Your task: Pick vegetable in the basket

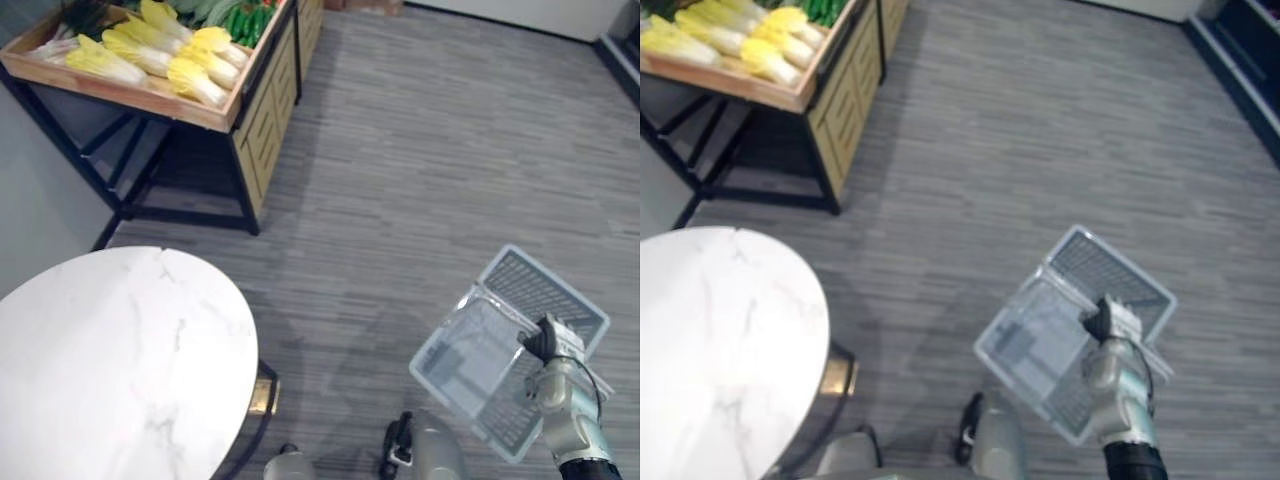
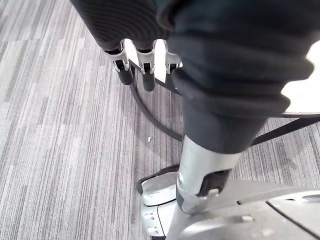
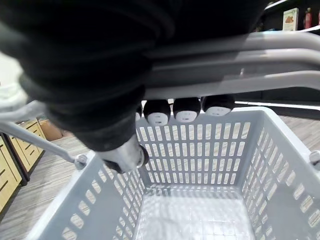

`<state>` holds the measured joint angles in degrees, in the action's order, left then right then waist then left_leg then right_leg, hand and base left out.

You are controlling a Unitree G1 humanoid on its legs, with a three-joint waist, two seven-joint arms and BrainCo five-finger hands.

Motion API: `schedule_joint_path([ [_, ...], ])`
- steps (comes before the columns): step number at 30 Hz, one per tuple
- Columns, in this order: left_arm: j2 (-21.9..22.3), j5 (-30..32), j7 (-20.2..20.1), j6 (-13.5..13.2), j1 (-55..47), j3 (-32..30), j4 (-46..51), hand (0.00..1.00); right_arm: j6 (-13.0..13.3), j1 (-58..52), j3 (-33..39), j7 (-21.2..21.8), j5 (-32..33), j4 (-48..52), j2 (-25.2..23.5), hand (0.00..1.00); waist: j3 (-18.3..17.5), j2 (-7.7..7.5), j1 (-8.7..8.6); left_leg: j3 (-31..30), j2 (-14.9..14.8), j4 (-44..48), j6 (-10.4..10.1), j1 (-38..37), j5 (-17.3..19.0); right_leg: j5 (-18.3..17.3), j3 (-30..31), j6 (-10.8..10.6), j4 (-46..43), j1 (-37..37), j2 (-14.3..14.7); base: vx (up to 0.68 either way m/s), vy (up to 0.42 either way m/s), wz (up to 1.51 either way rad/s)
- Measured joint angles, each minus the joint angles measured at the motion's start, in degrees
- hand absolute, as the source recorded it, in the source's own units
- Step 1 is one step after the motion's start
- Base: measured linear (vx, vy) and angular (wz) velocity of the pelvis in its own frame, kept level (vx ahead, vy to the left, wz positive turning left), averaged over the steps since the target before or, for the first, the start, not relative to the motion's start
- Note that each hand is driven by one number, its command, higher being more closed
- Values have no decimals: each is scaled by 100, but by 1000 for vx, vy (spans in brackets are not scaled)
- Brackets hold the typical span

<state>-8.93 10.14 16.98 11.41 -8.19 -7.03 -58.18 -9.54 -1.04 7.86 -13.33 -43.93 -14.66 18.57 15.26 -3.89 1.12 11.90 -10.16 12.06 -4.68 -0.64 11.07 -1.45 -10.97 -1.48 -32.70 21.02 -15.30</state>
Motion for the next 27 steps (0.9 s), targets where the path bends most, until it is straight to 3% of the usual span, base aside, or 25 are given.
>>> schedule_joint_path([
  [2, -49, 12, 9, 0, 4, -12, 28, 0, 10, -14, 10, 0, 16, 1, -8, 100, -10, -16, 1, -54, -12, -13, -81, -4, -7, 97, 317, -131, 796, -71, -208, 239, -291, 24],
  [5, -158, 14, 18, 0, -21, -9, 126, 0, 25, -39, 21, 0, 16, 9, -84, 100, -77, -114, 4, -195, -143, -106, -609, -121, 74, 332, 341, -432, 1614, -281, -449, 235, -385, 16],
  [6, -68, 4, 23, 18, 14, -44, 62, 0, 12, 35, 35, 10, 14, -60, -23, 100, -86, 155, 7, -279, -366, -117, -819, -214, 139, 286, 168, -917, 1448, -284, -298, 287, -511, 5],
  [7, 196, 5, 19, 0, -18, -48, 49, 0, -11, -21, 42, 7, 3, -61, 72, 100, -264, 452, -48, -334, -680, -265, -812, -172, 33, -57, 2, -781, 1238, -151, -24, 234, -391, -1],
  [8, 294, 3, 30, -12, -27, -48, 30, 0, -15, -16, 41, 8, 4, -63, 105, 100, -329, 563, -53, -362, -750, -286, -866, -173, -116, -197, -5, -718, 1059, -52, 33, 265, -436, 0],
  [11, 336, -15, 134, -19, -37, -65, -48, 0, -24, -18, 85, 7, 29, -62, 122, 100, -384, 647, -175, -696, -884, 194, -729, 99, -804, -660, -111, -472, 619, 6, 138, 214, -342, 6],
  [13, 324, -35, 171, -30, -37, -75, -1, 0, -24, -44, 87, -3, 167, -56, 233, 100, -406, 660, -247, -781, -956, 985, -297, 590, -1554, -739, -276, -334, 674, -187, 198, 240, -325, 23],
  [14, 318, -36, 175, -34, -35, -78, 3, 0, -24, -63, 84, -3, 168, -54, 277, 100, -405, 659, -245, -750, -980, 1147, -175, 683, -1785, -766, -305, -293, 707, -250, 210, 287, -330, 12],
  [15, 323, -37, 179, -40, -48, -91, 1, 0, -23, -111, 83, -4, 170, -44, 350, 100, -376, 595, -223, -708, -1044, 1413, -19, 823, -2271, -792, -365, -240, 844, -428, 285, 199, -212, 4],
  [16, 327, -42, 180, -41, -63, -124, 0, 0, -23, -127, 85, -5, 172, -42, 365, 100, -380, 602, -204, -702, -1077, 1583, 34, 894, -2466, -800, -390, -219, 928, -536, 332, 247, -261, -4],
  [17, 351, -52, 175, -41, -78, -125, -5, 0, -27, -144, 84, -9, 172, -34, 400, 100, -381, 606, -191, -637, -1032, 2321, 22, 1142, -2252, -817, -402, -159, 1092, -739, 360, 207, -170, -8],
  [18, 396, -83, 146, -40, -119, -120, -7, 0, -32, -185, 90, -21, 172, -30, 417, 100, -384, 615, -189, -493, -839, 3059, 84, 1361, -1805, -847, -414, -102, 1214, -926, 423, 158, -118, -6],
  [19, 420, -98, 133, -43, -133, -120, -6, 0, -39, -220, 100, -24, 172, -30, 417, 100, -385, 627, -184, -399, -712, 3263, 142, 1420, -1664, -859, -446, -83, 1271, -1034, 478, 186, -109, 0],
  [20, 423, -105, 107, -43, -152, -119, -1, 0, -46, -291, 100, -25, 174, -32, 383, 100, -398, 667, -103, -326, -543, 3431, 379, 1464, -1540, -878, -501, -53, 1388, -1202, 638, 155, -92, 3],
  [21, 384, -104, 91, -37, -155, -125, -3, 0, -33, -331, 57, -24, 176, -25, 312, 100, -414, 666, -25, -536, -578, 3485, 147, 1466, -1863, -854, -561, -37, 1568, -1417, 745, 202, -107, 14],
  [22, 388, -104, 86, -30, -153, -123, 0, 0, -33, -359, 74, -29, 175, -6, 286, 100, -384, 617, -32, -607, -576, 3605, 60, 1590, -2028, -799, -608, -26, 1761, -1566, 774, 195, -86, 30],
  [23, 463, -109, 65, -38, -144, -154, 14, 0, -44, -360, 88, -65, 172, -2, 323, 100, -333, 516, 55, -592, -380, 3824, -135, 1856, -1117, -704, -679, -36, 2092, -1780, 744, 178, -10, 34],
  [25, 445, -106, 61, -31, -155, -165, 9, 0, -60, -319, 137, -110, 167, -10, 351, 100, -334, 572, 125, -415, -37, 3326, -54, 2055, -365, -629, -787, -69, 2351, -1956, 715, 146, 49, 20],
  [26, 441, -106, 62, -29, -178, -164, 12, 0, -65, -281, 129, -111, 167, -32, 332, 100, -325, 603, 137, -277, 49, 2922, -64, 2039, -300, -616, -808, -86, 2395, -2007, 709, 200, 149, 15],
  [27, 454, -104, 59, -19, -206, -161, 13, 0, -66, -228, 126, -113, 166, -81, 300, 100, -332, 693, 126, -110, 208, 1935, -43, 2008, -304, -611, -891, -96, 2428, -2073, 703, 271, 216, 11],
])
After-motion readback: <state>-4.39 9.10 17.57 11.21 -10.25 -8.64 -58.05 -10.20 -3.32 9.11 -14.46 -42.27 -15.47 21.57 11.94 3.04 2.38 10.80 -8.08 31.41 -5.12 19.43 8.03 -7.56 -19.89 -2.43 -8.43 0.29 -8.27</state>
